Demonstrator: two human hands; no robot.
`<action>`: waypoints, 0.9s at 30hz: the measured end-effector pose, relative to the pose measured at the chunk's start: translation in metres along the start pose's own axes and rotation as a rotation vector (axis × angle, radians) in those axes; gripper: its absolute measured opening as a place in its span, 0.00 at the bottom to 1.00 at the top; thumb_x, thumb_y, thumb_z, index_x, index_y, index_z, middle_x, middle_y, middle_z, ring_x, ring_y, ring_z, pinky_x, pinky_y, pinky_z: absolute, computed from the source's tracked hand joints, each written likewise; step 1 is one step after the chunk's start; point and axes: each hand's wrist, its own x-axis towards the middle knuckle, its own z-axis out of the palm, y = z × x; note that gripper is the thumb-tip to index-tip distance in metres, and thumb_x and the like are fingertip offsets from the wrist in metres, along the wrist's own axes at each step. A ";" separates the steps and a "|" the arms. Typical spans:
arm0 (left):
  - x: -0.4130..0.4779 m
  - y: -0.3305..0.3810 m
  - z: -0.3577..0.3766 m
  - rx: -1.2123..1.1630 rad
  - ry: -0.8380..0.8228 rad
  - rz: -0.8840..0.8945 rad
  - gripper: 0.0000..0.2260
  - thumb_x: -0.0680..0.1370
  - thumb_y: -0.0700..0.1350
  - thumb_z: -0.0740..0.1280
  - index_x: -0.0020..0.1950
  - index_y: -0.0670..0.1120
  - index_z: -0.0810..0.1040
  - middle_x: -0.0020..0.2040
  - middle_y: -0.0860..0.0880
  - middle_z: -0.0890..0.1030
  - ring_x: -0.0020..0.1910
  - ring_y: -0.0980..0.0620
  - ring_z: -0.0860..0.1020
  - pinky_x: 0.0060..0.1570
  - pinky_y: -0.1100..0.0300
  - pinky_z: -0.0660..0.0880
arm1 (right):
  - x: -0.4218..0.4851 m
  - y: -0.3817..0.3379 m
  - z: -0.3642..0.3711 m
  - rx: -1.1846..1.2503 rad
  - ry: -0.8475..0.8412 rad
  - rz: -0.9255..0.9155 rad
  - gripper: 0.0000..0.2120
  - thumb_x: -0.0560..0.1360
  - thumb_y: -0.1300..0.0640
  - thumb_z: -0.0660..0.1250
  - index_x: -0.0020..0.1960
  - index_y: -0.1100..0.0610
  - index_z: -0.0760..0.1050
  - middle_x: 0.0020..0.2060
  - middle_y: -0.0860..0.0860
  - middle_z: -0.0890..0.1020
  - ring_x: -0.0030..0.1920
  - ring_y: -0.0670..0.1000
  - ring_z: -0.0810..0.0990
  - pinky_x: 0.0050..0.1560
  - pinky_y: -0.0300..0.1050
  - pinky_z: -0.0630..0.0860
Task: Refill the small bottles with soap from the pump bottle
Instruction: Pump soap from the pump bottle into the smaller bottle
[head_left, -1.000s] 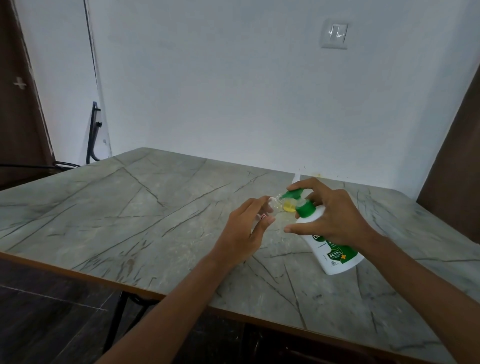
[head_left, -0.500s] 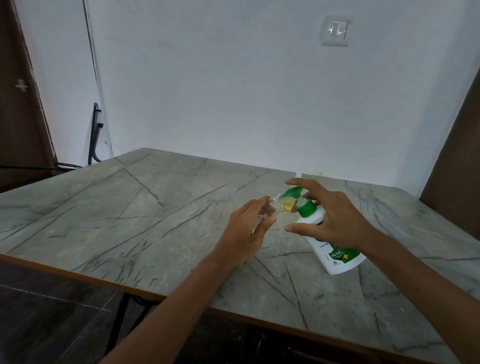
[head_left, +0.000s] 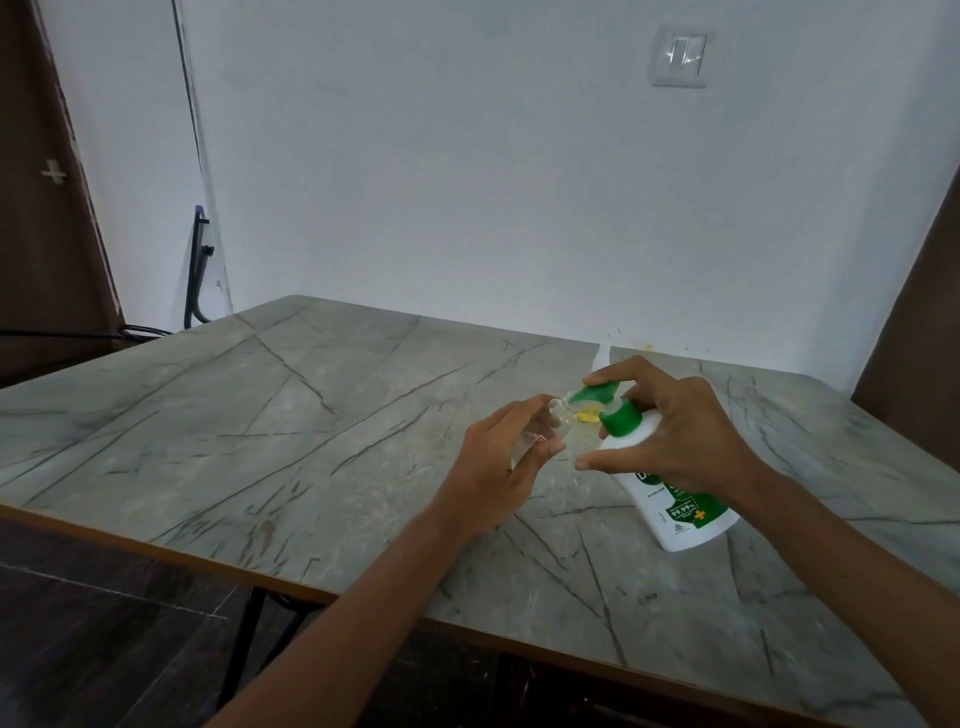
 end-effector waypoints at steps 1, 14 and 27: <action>0.000 -0.001 0.001 0.007 -0.011 0.013 0.16 0.77 0.43 0.69 0.64 0.40 0.75 0.53 0.47 0.82 0.52 0.63 0.74 0.50 0.79 0.69 | 0.000 0.000 0.000 0.007 0.010 -0.003 0.29 0.56 0.38 0.78 0.54 0.35 0.71 0.40 0.35 0.80 0.40 0.35 0.82 0.35 0.25 0.75; 0.000 0.000 -0.003 -0.001 0.031 0.033 0.15 0.77 0.42 0.69 0.62 0.40 0.76 0.50 0.47 0.82 0.49 0.58 0.78 0.48 0.76 0.71 | -0.001 0.002 0.002 -0.024 -0.065 -0.022 0.34 0.63 0.31 0.74 0.65 0.30 0.63 0.46 0.33 0.80 0.45 0.37 0.81 0.44 0.27 0.76; -0.002 -0.003 -0.003 0.019 -0.016 0.082 0.17 0.77 0.42 0.70 0.64 0.40 0.75 0.52 0.46 0.82 0.48 0.59 0.77 0.47 0.74 0.73 | -0.002 0.004 0.001 0.011 -0.008 -0.014 0.29 0.56 0.36 0.77 0.54 0.34 0.71 0.40 0.38 0.82 0.40 0.38 0.82 0.37 0.26 0.75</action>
